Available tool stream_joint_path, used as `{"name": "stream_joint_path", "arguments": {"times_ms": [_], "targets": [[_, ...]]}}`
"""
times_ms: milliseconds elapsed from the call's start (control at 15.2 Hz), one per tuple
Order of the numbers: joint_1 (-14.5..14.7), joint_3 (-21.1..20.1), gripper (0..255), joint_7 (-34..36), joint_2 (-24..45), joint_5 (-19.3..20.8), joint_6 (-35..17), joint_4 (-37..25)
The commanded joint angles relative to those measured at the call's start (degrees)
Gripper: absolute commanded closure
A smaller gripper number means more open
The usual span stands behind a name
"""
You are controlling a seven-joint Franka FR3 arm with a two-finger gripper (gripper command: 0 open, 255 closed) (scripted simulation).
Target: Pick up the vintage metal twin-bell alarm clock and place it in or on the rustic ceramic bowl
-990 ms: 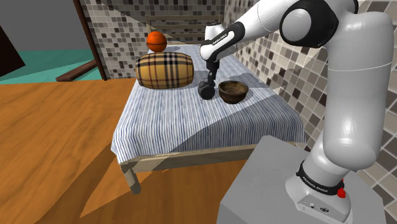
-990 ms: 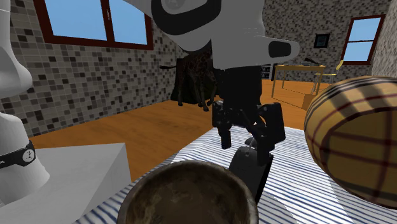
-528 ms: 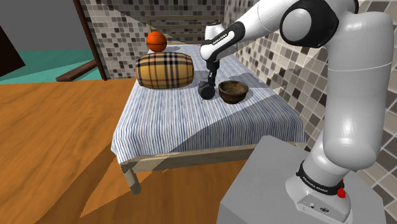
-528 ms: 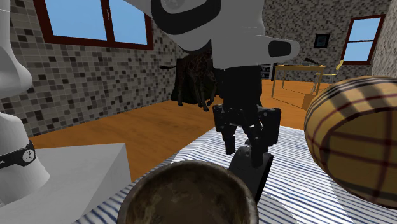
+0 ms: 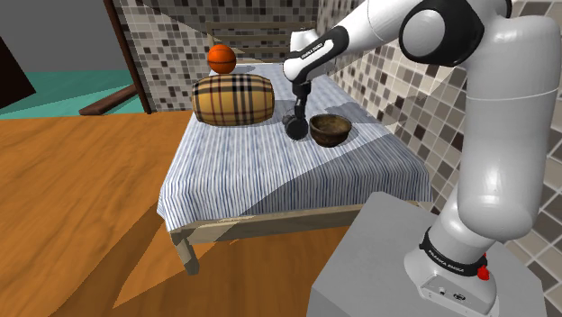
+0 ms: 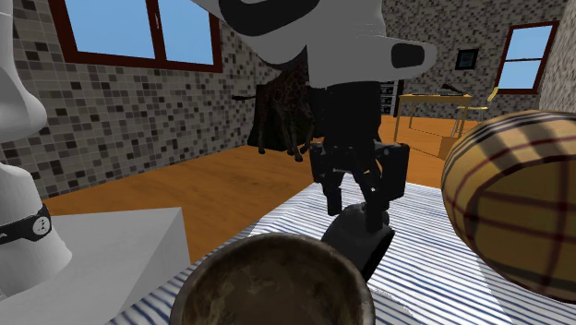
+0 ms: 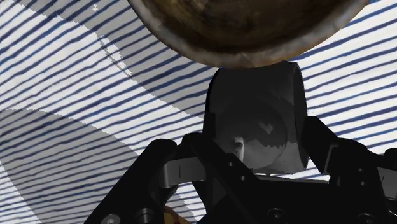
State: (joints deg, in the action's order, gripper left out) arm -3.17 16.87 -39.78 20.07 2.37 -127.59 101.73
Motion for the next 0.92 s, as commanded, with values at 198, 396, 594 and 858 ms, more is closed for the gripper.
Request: {"name": "stream_joint_path", "arguments": {"times_ms": [198, 396, 594, 858], "targets": [[0.11, 0.16, 255, -0.16, -1.44, 0.29, 3.43, -2.1], [0.18, 0.23, 255, -0.25, -2.18, 0.44, 5.48, -3.42], [0.22, 0.3, 255, -0.37, -2.83, 0.55, 7.55, -4.87], [0.26, 0.36, 255, -0.55, -3.53, 0.67, 10.37, -7.02]]}}
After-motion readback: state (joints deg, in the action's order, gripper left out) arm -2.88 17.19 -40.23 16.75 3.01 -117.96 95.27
